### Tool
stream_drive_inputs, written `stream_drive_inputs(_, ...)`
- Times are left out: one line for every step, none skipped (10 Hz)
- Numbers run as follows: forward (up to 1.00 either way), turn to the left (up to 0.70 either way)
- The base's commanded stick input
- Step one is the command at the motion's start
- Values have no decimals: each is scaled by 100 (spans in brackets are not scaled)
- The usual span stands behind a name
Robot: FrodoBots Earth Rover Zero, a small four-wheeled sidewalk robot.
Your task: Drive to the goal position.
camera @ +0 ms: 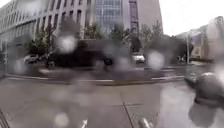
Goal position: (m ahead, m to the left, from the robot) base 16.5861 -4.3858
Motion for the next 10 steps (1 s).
stream_drive_inputs(45,0)
stream_drive_inputs(45,0)
stream_drive_inputs(45,0)
stream_drive_inputs(45,0)
stream_drive_inputs(45,0)
stream_drive_inputs(45,0)
stream_drive_inputs(45,0)
stream_drive_inputs(45,0)
stream_drive_inputs(45,0)
stream_drive_inputs(45,0)
